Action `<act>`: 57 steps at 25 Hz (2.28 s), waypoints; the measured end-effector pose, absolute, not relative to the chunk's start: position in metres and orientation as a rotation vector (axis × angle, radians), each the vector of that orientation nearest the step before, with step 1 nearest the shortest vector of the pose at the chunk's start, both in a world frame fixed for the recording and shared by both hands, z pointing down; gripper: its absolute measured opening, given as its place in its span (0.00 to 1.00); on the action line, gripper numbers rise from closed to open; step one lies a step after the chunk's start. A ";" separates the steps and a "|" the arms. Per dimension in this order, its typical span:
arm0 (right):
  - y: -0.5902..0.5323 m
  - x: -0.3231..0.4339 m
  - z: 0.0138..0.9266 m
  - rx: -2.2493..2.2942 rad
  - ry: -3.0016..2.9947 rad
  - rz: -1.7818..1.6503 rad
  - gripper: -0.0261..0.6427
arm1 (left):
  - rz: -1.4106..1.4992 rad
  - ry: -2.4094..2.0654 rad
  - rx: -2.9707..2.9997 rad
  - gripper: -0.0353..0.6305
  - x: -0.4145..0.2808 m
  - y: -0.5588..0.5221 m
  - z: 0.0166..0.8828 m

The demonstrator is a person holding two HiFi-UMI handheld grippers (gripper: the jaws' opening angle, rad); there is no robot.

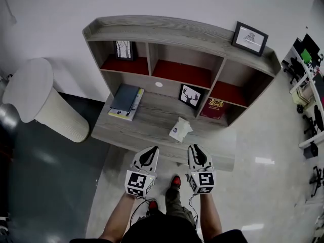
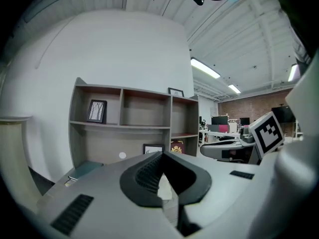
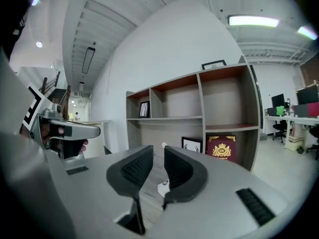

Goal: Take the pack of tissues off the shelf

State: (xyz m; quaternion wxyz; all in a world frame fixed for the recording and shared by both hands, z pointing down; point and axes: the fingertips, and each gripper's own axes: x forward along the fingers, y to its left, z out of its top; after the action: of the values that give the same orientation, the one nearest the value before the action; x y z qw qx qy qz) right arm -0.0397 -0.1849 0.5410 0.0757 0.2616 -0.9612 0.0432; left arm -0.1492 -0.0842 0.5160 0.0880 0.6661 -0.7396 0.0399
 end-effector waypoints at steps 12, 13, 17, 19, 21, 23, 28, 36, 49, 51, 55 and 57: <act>-0.101 0.019 0.491 0.938 -2.924 0.109 0.11 | 0.093 -2.175 2.126 0.06 -0.116 -0.014 0.475; -0.094 0.024 0.488 0.945 -2.923 0.102 0.11 | 0.094 -2.171 2.133 0.06 -0.113 -0.009 0.473; -0.067 0.043 0.483 0.969 -2.916 0.079 0.10 | 0.087 -2.154 2.157 0.06 -0.099 0.013 0.468; -0.057 0.050 0.481 0.993 -2.907 0.082 0.10 | 0.083 -2.148 2.166 0.06 -0.094 0.023 0.467; -0.047 0.056 0.480 1.023 -2.896 0.098 0.09 | 0.084 -2.139 2.169 0.06 -0.089 0.033 0.468; -0.038 0.062 0.479 1.038 -2.893 0.096 0.09 | 0.089 -2.127 2.171 0.06 -0.084 0.043 0.470; -0.021 0.066 0.481 1.034 -2.889 0.052 0.09 | 0.087 -2.117 2.169 0.06 -0.081 0.060 0.471; -0.013 0.060 0.476 1.032 -2.882 0.016 0.09 | 0.085 -2.128 2.175 0.06 -0.088 0.068 0.467; -0.012 0.056 0.477 1.023 -2.889 0.011 0.09 | 0.080 -2.135 2.168 0.06 -0.094 0.069 0.466; -0.012 0.056 0.478 1.021 -2.886 0.012 0.09 | 0.080 -2.137 2.166 0.06 -0.094 0.068 0.466; -0.012 0.056 0.478 1.019 -2.887 0.013 0.09 | 0.073 -2.141 2.162 0.06 -0.095 0.068 0.466; -0.012 0.056 0.479 1.019 -2.888 0.013 0.09 | 0.071 -2.141 2.160 0.06 -0.095 0.067 0.467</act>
State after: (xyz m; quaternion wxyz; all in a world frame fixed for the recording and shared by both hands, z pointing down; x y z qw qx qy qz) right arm 0.0564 -0.0125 0.4786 0.0393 0.3325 -0.9423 0.0043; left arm -0.0948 0.0674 0.4666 0.0498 0.7092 -0.7028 0.0234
